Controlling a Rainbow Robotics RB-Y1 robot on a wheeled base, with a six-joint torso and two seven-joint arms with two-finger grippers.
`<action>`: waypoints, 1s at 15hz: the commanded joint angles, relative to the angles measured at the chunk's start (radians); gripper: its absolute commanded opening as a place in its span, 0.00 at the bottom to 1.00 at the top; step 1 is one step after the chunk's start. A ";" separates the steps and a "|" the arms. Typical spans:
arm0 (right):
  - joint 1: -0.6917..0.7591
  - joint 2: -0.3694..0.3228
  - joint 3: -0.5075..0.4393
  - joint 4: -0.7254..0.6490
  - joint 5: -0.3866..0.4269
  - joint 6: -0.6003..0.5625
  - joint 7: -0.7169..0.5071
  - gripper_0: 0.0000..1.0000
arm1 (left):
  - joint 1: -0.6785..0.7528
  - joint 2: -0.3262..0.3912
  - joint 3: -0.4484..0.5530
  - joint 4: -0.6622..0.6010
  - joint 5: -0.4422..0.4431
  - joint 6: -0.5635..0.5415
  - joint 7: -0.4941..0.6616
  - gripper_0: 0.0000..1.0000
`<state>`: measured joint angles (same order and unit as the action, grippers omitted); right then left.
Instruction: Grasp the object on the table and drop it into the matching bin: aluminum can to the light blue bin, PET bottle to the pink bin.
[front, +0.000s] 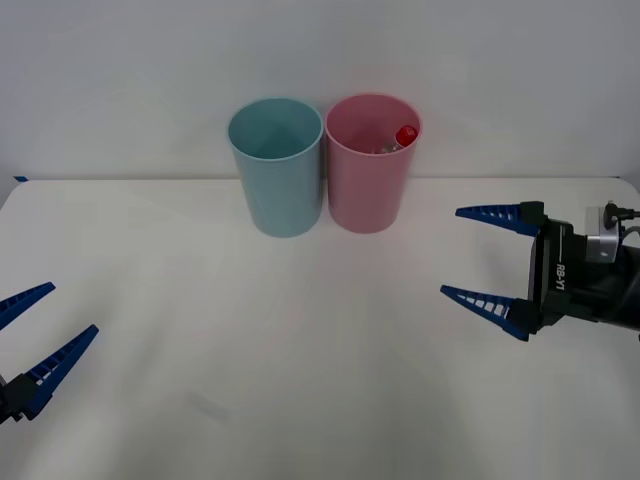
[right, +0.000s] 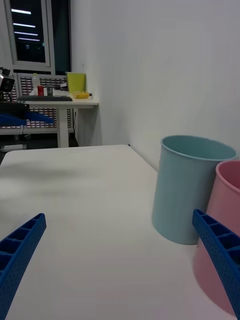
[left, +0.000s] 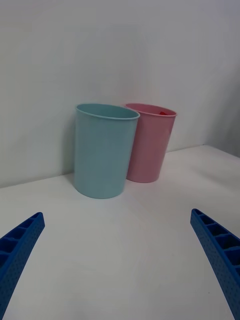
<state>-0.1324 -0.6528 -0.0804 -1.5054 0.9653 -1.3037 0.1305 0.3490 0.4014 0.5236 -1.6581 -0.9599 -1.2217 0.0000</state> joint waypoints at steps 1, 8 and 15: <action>0.074 0.001 -0.032 0.001 -0.011 -0.020 0.060 1.00 | 0.000 0.000 0.000 0.000 0.000 0.000 0.000 1.00; 0.243 0.001 -0.108 -0.045 -0.027 -0.020 0.100 1.00 | 0.000 0.000 0.000 0.000 0.000 0.000 0.000 1.00; 0.379 0.035 -0.180 -0.122 -0.028 -0.005 0.064 1.00 | 0.000 0.000 0.000 0.000 0.000 0.000 0.000 1.00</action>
<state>0.2304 -0.6220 -0.2539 -1.6154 0.9382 -1.3102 0.1985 0.3491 0.4014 0.5236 -1.6581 -0.9599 -1.2217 0.0000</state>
